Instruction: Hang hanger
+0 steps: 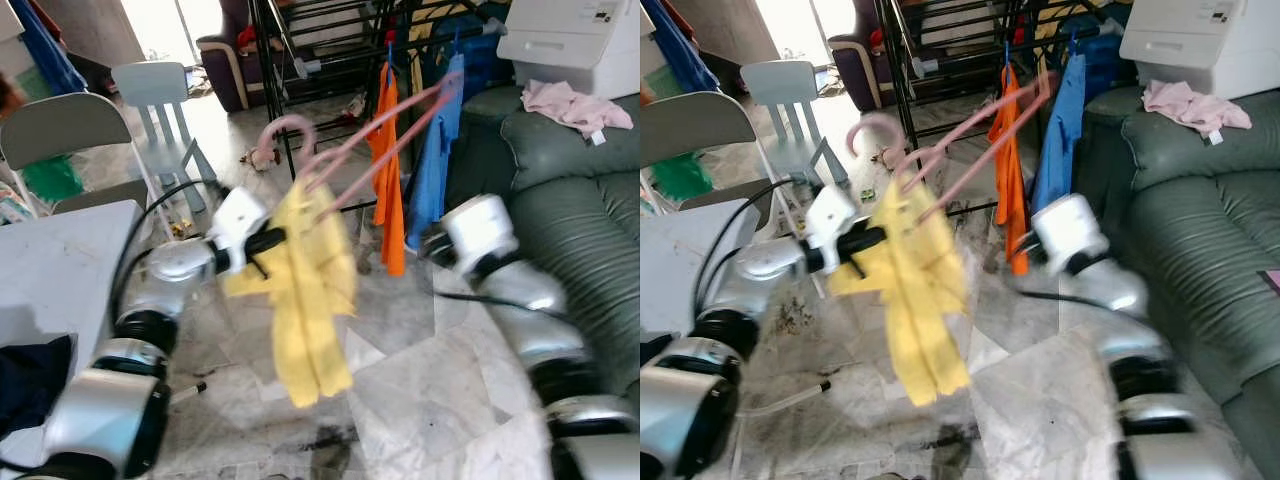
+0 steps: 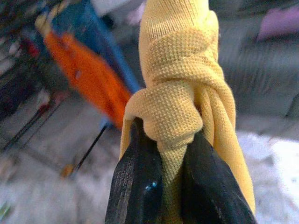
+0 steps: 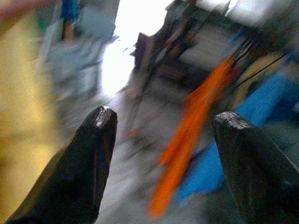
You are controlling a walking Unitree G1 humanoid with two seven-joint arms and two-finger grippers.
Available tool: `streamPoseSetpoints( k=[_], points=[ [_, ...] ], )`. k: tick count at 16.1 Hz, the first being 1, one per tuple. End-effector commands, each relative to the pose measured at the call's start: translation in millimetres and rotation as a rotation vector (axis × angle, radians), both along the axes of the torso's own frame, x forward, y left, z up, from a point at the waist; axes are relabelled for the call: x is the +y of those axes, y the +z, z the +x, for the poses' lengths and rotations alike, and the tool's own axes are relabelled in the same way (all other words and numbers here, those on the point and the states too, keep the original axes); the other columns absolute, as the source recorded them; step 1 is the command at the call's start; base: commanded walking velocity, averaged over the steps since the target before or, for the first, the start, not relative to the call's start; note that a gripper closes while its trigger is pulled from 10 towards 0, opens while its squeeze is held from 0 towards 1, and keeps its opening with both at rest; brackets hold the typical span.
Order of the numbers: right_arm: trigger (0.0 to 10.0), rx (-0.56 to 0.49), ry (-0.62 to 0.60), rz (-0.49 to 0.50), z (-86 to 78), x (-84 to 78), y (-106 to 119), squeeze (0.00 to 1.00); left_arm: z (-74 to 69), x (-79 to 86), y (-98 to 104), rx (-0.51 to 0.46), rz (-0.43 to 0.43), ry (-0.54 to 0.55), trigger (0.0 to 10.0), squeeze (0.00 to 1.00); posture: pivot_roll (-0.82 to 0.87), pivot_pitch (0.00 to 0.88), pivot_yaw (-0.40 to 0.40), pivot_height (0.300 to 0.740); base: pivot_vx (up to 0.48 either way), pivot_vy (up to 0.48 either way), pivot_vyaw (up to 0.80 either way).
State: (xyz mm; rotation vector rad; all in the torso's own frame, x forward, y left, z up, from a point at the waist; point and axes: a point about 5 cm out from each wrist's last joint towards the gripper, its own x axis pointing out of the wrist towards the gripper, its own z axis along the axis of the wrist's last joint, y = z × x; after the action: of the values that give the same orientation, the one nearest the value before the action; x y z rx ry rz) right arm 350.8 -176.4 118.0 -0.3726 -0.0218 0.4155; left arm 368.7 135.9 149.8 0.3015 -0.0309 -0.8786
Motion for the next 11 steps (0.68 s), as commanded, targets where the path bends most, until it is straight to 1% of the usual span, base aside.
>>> streamPoseSetpoints(
  k=[1,2,3,4,5,6,8,9,11],
  points=[
    [10.0,0.084,0.016,-0.007,-0.6,3.2,-10,1.0,-1.7,5.7,6,-0.024,-0.039,-0.007,0.0,0.0,-0.12,0.0,0.143,0.74,0.0,0.0,0.0],
    [10.0,0.103,0.048,-0.001,-0.7,11.2,-14,1.0,-4.6,0.8,7,-0.035,-0.048,-0.039,0.0,0.0,-0.12,0.0,0.142,0.74,0.0,0.0,0.0],
    [10.0,0.118,0.065,0.014,0.3,15.7,-14,1.0,-6.4,-2.1,8,-0.043,-0.046,-0.062,0.0,0.0,-0.12,0.0,0.141,0.74,0.0,0.0,0.0],
    [10.0,0.15,0.092,0.03,2.9,20.9,-14,1.0,-10.6,-8.0,11,-0.062,-0.04,-0.12,0.0,0.0,-0.11,0.0,0.139,0.74,0.0,0.0,0.0],
    [10.0,0.177,0.109,0.037,4.1,23.1,-14,1.0,-12.1,-12.0,15,-0.07,-0.047,-0.148,0.0,0.0,-0.11,0.0,0.139,0.74,0.0,0.0,0.0],
    [10.0,0.217,0.13,0.051,4.7,25.3,-17,1.0,-13.2,-17.3,23,-0.095,-0.054,-0.173,0.0,0.0,-0.11,0.0,0.137,0.74,0.0,0.0,0.0],
    [10.0,0.259,0.157,0.065,4.7,29.4,-20,1.0,-12.6,-22.2,32,-0.115,-0.069,-0.185,0.0,0.0,-0.1,0.0,0.131,0.74,0.0,0.0,0.0],
    [10.0,0.288,0.19,0.062,3.6,34.8,-22,1.0,-12.2,-24.5,37,-0.123,-0.08,-0.192,0.0,0.0,-0.11,0.0,0.131,0.74,0.0,0.0,0.0],
    [10.0,0.368,0.209,0.02,-1.9,36.3,-36,1.0,-13.7,-28.7,47,-0.143,-0.108,-0.213,0.0,0.0,-0.11,0.0,0.131,0.74,0.0,0.0,0.0]
  ],
)
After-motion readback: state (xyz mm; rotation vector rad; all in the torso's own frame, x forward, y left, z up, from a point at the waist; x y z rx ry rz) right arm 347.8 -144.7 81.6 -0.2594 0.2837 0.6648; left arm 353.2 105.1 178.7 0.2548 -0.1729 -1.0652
